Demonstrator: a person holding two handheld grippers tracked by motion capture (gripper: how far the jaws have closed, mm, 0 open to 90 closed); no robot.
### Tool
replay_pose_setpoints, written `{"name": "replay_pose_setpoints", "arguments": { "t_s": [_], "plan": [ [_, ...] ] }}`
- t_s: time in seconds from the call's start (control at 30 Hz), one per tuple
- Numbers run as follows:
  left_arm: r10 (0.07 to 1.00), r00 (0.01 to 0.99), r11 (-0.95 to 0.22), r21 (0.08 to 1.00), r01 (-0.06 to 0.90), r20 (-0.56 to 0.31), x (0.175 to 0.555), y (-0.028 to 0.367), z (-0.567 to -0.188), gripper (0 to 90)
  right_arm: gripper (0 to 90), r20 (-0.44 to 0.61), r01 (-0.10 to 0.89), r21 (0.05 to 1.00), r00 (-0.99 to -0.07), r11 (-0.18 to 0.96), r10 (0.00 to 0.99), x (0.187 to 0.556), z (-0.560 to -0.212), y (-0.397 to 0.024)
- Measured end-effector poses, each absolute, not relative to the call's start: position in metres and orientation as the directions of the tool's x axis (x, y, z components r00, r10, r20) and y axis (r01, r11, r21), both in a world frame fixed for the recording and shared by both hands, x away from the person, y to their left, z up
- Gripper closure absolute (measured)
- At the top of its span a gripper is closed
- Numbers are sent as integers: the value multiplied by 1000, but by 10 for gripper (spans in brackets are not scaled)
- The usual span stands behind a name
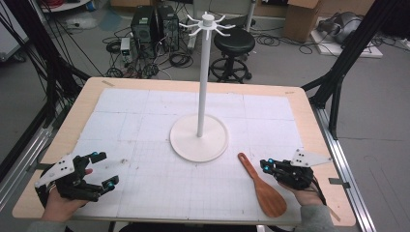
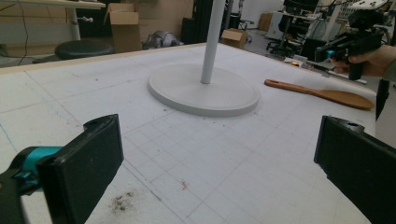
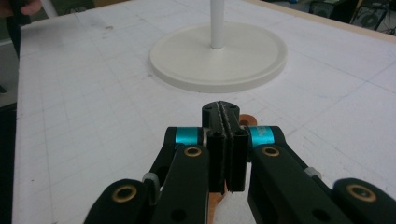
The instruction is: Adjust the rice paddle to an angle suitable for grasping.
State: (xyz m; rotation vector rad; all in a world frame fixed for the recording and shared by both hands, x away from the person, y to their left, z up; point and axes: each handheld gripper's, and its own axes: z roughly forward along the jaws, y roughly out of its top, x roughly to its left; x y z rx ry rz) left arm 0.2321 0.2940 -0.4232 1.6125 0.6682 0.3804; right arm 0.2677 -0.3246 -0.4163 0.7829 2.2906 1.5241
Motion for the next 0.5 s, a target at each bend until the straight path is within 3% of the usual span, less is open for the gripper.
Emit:
{"name": "replay_pose_setpoints", "arguments": {
  "t_s": [0.5],
  "plan": [
    [623,768,-37,975,219,-149,230,296,-425,19,900,114,389,840,-810,380,576,293,-434,-323]
  ]
}}
